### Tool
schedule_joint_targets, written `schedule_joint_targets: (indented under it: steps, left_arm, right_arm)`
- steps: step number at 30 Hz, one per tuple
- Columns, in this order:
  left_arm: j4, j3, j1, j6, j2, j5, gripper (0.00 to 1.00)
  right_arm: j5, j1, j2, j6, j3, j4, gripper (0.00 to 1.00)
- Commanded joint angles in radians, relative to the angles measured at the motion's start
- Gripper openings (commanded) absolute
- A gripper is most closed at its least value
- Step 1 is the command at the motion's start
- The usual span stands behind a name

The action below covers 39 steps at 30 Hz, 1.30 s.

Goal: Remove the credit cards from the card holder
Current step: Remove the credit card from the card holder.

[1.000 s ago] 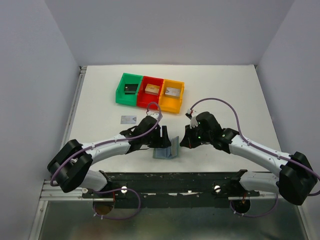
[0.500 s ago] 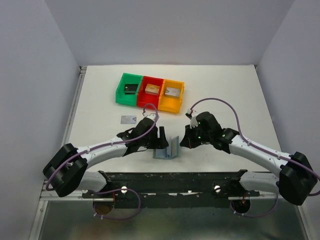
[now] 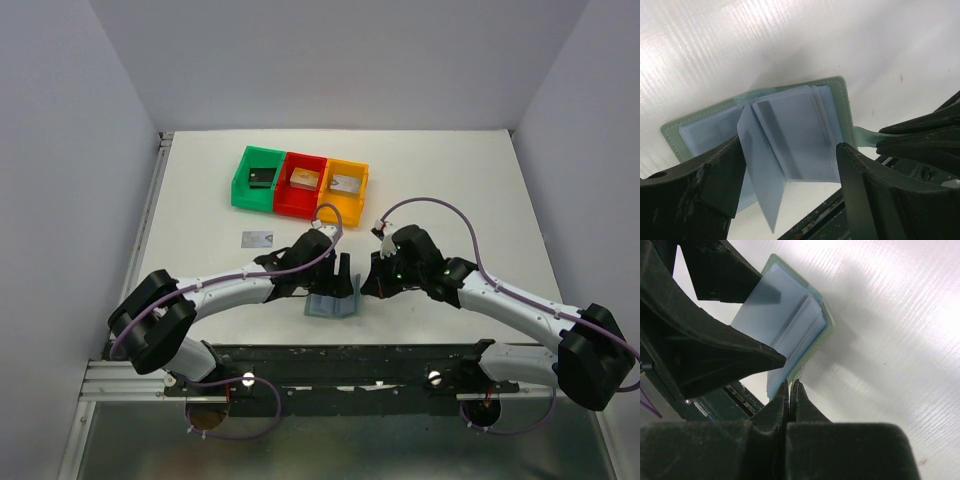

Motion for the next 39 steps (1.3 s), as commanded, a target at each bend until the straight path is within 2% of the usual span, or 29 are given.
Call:
schedule_joint_targets:
  steps: [1,9,12,15,18,20,22,27,39]
  left_arm:
    - [-0.044,0.043,-0.02,0.04,0.026,-0.001,0.82]
    - [-0.095,0.007,-0.02,0.015,-0.021,-0.104,0.83]
    - [-0.164,-0.005,-0.019,-0.011,-0.066,-0.222,0.86]
    - [-0.221,-0.036,-0.011,-0.06,-0.165,-0.358,0.88]
    - [-0.186,-0.091,-0.006,-0.066,-0.292,-0.412,0.89]
    - [-0.077,-0.132,-0.003,-0.023,-0.346,-0.354,0.86]
    - [0.066,-0.16,-0.002,0.032,-0.35,-0.197,0.8]
    - [0.089,-0.07,-0.003,0.098,-0.175,0.032,0.71]
    - [0.132,-0.048,-0.008,0.087,-0.051,0.115,0.73]
  right_arm:
    - [0.007,-0.005,-0.016,-0.015,-0.01,0.006,0.0]
    - [0.015,-0.004,-0.016,-0.022,-0.007,0.0,0.0]
    - [0.013,-0.004,-0.015,-0.023,-0.008,0.0,0.0]
    - [0.013,-0.005,-0.016,-0.025,-0.008,0.0,0.0]
    - [0.011,-0.002,-0.019,-0.025,-0.008,-0.002,0.0]
    - [0.01,-0.004,-0.022,-0.026,-0.011,0.0,0.0]
    - [0.007,-0.004,-0.024,-0.026,-0.011,0.001,0.0]
    - [-0.008,-0.004,-0.025,-0.022,-0.011,0.006,0.0]
    - [-0.022,-0.005,-0.036,-0.025,-0.005,-0.002,0.0]
